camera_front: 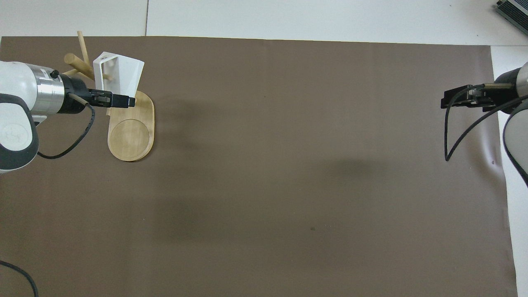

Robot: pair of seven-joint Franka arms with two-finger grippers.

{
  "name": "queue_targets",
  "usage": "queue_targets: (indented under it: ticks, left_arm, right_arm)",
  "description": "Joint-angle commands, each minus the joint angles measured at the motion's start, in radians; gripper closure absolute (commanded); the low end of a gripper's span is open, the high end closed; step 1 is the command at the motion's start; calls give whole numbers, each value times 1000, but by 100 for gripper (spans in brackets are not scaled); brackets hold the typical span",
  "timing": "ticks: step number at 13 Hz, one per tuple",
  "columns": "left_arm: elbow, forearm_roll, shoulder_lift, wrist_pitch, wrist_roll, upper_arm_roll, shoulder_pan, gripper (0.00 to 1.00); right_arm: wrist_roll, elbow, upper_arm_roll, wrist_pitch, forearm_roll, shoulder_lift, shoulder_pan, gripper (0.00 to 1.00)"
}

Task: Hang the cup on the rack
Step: 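Lower the cup onto a rack peg with the left gripper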

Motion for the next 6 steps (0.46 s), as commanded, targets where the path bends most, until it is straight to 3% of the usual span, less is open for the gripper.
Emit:
queue_targets:
  ticks: [1,6]
  left_arm:
    - [-29,26,-9,58,-238,-9,-15,100]
    - [-52,25,-10,84,-296,-9,-3,100]
  right_arm:
    - [-12,-29,-6,-9,-14,-28,-19,0]
    - [-15,-14,-17,-87,-12,-36,-36,0]
